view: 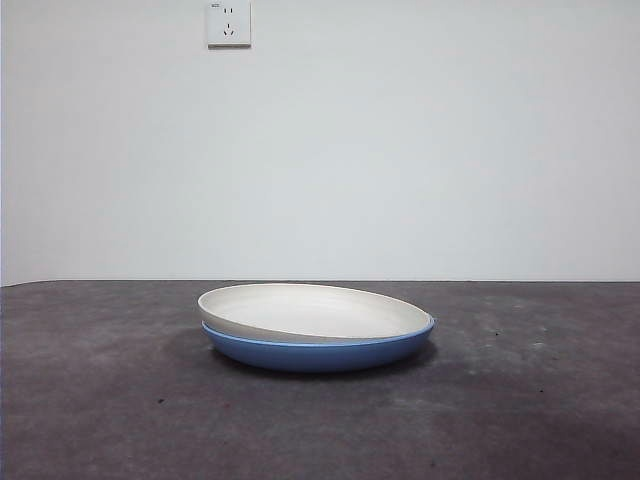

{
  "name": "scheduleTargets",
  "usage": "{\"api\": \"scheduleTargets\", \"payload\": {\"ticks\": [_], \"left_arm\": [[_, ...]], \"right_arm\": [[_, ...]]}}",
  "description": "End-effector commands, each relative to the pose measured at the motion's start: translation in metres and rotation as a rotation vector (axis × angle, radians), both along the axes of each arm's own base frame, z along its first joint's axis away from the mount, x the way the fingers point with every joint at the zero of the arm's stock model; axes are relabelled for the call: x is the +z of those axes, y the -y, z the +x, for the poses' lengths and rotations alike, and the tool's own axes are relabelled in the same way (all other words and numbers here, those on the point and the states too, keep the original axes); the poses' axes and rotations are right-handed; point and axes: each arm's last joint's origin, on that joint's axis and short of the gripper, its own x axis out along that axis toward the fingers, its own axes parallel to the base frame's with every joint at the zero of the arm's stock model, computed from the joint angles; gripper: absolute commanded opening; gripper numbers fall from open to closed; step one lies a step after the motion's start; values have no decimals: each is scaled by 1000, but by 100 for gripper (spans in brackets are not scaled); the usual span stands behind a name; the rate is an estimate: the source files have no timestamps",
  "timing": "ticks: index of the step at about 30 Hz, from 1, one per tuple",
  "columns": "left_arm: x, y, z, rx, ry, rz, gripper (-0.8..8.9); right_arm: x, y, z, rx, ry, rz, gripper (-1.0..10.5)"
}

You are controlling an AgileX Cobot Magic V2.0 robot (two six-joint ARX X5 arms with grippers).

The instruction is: Pick up the white plate, put it on the blue plate, put it on desk

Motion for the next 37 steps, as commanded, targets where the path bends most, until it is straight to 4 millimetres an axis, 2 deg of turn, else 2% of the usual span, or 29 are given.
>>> {"api": "scheduleTargets", "payload": {"ticks": [1, 10, 16, 22, 37], "left_arm": [[-8, 0, 1, 0, -26, -1, 9], [-8, 0, 1, 0, -26, -1, 9], [-8, 0, 1, 0, -26, -1, 9], [-8, 0, 1, 0, -26, -1, 9], [-8, 0, 1, 0, -26, -1, 9]], "right_arm": [[-14, 2, -2, -38, 2, 26, 8], [-61, 5, 2, -107, -58, 78, 8], [-82, 5, 6, -113, -139, 108, 8], [-90, 5, 5, -121, -217, 91, 8], [-88, 5, 5, -116, -202, 97, 8]]}}
